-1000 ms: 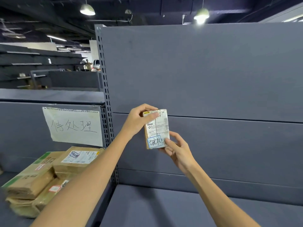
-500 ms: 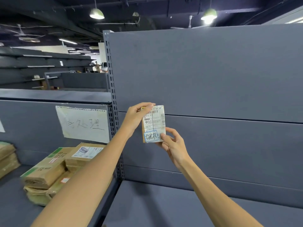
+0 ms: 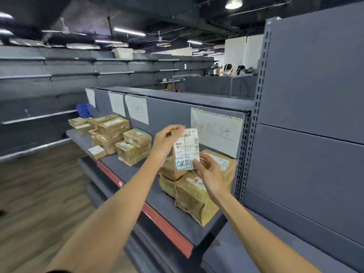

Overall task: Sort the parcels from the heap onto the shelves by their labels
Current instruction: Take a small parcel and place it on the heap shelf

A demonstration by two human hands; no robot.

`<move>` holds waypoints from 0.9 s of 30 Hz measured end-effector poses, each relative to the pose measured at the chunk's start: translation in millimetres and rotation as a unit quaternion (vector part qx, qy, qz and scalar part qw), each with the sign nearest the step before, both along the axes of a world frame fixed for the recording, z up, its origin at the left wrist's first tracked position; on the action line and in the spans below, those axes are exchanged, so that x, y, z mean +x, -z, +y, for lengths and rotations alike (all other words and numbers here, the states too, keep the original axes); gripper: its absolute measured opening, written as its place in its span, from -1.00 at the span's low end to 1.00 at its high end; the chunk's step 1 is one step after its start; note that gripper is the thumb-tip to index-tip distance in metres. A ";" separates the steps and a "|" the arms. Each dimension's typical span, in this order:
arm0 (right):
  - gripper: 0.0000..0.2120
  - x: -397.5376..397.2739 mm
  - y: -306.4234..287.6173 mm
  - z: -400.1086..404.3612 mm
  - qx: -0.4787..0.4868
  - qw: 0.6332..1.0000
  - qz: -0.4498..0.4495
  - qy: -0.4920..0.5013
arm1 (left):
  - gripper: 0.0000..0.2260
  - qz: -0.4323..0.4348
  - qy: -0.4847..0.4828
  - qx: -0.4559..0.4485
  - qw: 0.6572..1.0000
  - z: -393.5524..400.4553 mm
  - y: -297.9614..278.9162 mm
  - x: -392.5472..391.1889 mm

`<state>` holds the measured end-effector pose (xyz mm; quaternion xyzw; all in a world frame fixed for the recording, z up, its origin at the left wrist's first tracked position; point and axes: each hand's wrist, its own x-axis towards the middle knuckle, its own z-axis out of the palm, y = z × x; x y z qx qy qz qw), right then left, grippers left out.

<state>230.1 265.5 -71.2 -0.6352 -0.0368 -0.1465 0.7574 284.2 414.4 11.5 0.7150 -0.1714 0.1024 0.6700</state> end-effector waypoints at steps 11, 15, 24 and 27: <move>-0.68 45.6 13.4 291.4 -0.019 0.993 0.007 -0.114 | -0.90 0.037 -0.092 -0.025 0.995 316.2 17.7 24.7; -0.71 69.6 18.4 388.2 -0.045 0.988 -0.007 -0.148 | -0.89 0.011 -0.155 0.008 0.988 417.1 17.3 28.7; -0.72 164.9 40.7 524.3 -0.108 0.975 -0.034 -0.193 | -0.81 0.011 -0.228 0.027 0.973 560.1 40.5 97.8; -0.72 215.0 47.9 555.1 -0.108 0.975 -0.034 -0.189 | -0.81 0.010 -0.239 0.030 0.971 590.2 47.6 146.0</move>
